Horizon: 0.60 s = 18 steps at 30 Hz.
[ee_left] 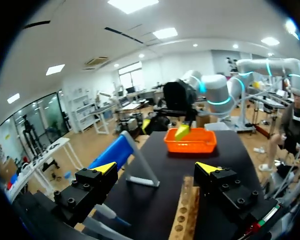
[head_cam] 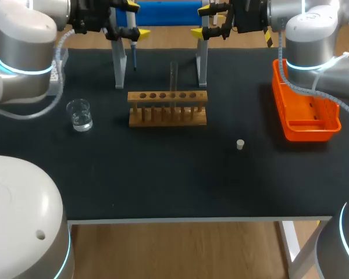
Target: Invert the test tube, pick up the pipette, mount the tip to pipette, aspirate from beaker and dispense into the tube, eject the tip, return the pipette, and cap with the stopper.
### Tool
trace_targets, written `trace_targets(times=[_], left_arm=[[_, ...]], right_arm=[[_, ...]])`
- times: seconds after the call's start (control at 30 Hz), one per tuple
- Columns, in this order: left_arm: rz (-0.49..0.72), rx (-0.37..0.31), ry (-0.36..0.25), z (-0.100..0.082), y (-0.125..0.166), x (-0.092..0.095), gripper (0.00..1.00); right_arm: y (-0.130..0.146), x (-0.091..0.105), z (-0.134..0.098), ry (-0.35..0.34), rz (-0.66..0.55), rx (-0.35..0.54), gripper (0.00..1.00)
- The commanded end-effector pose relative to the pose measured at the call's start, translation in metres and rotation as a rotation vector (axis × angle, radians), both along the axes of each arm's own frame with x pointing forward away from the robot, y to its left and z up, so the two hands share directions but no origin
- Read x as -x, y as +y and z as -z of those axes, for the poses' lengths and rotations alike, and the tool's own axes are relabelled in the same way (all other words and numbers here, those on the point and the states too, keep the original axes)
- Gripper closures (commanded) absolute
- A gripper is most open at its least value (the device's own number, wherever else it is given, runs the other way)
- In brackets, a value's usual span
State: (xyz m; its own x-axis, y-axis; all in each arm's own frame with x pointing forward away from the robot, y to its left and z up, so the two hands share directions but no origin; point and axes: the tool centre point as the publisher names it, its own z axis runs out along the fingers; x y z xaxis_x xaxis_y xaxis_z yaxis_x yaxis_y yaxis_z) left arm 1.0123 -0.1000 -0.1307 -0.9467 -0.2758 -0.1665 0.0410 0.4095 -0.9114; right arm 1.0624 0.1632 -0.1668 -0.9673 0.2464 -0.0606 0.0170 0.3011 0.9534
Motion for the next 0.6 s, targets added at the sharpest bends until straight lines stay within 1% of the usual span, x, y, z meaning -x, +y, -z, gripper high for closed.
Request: trace_targets(times=[0.03, 0.2, 0.23, 0.3, 0.43, 0.47, 0.53, 0.6], left_arm=[[0.274, 0.002, 0.111, 0.008, 0.006, 0.005, 0.0], [0.285, -0.01, 0.13, 0.02, 0.0, 0.015, 0.0], [0.288, -0.023, 0.137, 0.023, -0.001, 0.016, 0.0], [0.295, -0.008, 0.132, 0.027, -0.004, 0.018, 0.0], [0.291, -0.024, 0.138, 0.04, -0.013, 0.022, 0.0], [0.281, -0.036, 0.143, 0.043, -0.015, 0.023, 0.0], [0.267, -0.03, 0.145, 0.05, -0.017, 0.023, 0.0], [0.258, -0.058, 0.151, 0.056, -0.021, 0.024, 0.0]], right_arm=[[-0.001, 0.0, -0.001, 0.002, -0.002, 0.002, 0.0], [-0.001, 0.0, -0.001, 0.002, -0.002, 0.002, 0.0], [-0.001, 0.0, -0.001, 0.002, -0.002, 0.002, 0.0], [-0.001, 0.0, -0.001, 0.002, -0.002, 0.002, 0.0], [-0.001, 0.0, -0.001, 0.002, -0.002, 0.002, 0.0], [-0.001, 0.0, -0.001, 0.002, -0.002, 0.002, 0.0], [-0.001, 0.0, -0.001, 0.002, -0.002, 0.002, 0.0], [-0.001, 0.0, -0.001, 0.002, -0.002, 0.002, 0.0]])
